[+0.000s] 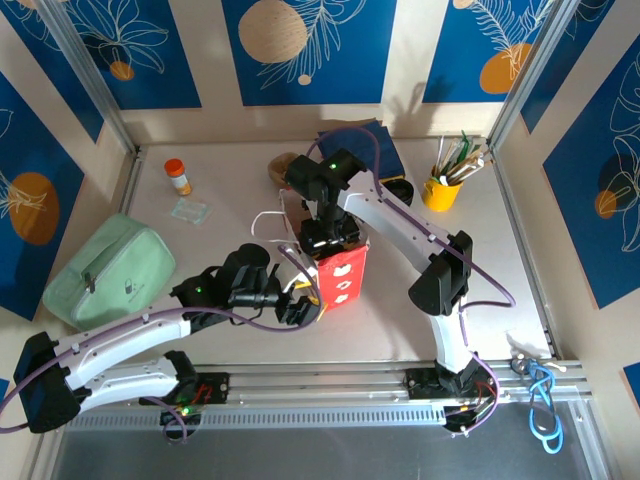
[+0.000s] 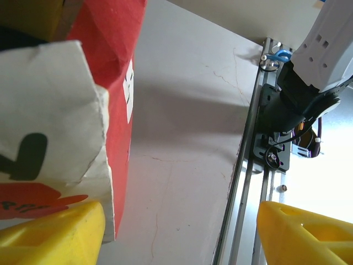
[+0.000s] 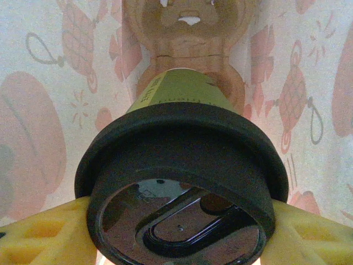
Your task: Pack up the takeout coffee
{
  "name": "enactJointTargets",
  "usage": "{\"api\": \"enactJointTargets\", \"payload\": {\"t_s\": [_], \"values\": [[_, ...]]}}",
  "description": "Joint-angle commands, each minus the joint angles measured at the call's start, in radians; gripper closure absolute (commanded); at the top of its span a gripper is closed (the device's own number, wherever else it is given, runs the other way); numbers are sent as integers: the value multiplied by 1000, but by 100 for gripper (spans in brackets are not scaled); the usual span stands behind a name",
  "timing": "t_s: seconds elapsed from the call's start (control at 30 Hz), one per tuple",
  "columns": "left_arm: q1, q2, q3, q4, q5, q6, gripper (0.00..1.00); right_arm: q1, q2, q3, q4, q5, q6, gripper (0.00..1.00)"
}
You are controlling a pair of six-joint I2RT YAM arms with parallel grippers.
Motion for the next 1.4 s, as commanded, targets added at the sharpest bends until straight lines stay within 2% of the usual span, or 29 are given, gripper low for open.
{"api": "enactJointTargets", "payload": {"t_s": [0.0,1.37], "values": [[-12,4,-4,-5,-6,26,27,-1,26,15,-153,4,-13,36],[-12,-49,-9,-1,-35,33,27,17,45,13,-151,-5,-20,37]]}}
